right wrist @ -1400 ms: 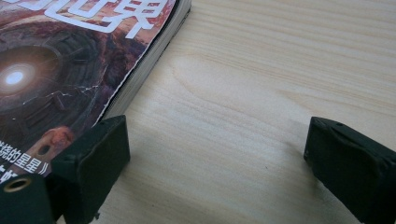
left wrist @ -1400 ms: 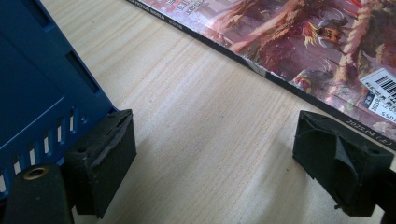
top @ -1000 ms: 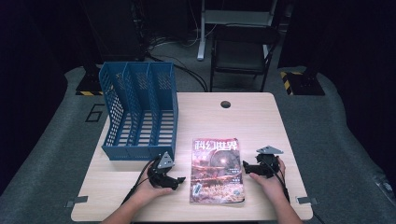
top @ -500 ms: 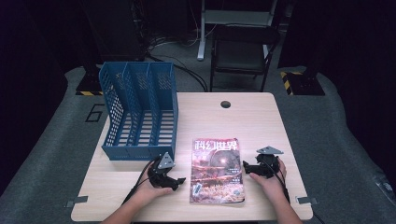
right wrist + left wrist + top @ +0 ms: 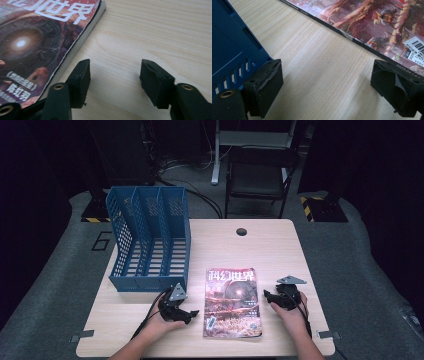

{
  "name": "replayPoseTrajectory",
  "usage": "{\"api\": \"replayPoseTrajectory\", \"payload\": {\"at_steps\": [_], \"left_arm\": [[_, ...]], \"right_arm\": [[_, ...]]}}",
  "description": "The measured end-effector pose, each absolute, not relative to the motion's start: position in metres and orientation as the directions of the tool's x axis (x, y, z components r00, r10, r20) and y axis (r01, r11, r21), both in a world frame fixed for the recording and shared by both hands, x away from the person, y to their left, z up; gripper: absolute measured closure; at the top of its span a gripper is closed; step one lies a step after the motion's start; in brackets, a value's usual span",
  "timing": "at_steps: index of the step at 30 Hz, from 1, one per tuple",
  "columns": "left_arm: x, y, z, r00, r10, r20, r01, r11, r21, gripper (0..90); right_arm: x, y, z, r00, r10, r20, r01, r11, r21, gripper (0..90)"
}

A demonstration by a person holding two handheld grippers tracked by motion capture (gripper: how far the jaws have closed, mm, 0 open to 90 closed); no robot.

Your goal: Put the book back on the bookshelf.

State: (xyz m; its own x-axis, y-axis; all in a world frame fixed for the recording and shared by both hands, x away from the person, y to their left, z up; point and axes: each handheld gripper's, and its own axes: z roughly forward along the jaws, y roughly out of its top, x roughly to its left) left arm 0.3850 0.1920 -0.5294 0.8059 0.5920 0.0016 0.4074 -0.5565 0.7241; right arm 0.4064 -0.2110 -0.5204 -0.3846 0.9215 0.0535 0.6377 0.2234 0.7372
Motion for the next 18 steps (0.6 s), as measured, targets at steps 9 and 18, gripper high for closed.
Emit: {"api": "replayPoseTrajectory", "payload": {"at_steps": [9, 18], "left_arm": [[0.385, 0.191, -0.53, 0.803, 0.595, -0.001, 0.409, -0.551, 0.728, 11.0], [0.385, 0.191, -0.53, 0.799, 0.601, 0.005, 0.406, -0.546, 0.733, 11.0]], "right_arm": [[0.403, -0.21, -0.51, -0.39, 0.918, 0.076, 0.617, 0.199, 0.761, 50.3], [0.399, -0.204, -0.501, -0.393, 0.912, 0.119, 0.613, 0.163, 0.773, 50.1]]}}
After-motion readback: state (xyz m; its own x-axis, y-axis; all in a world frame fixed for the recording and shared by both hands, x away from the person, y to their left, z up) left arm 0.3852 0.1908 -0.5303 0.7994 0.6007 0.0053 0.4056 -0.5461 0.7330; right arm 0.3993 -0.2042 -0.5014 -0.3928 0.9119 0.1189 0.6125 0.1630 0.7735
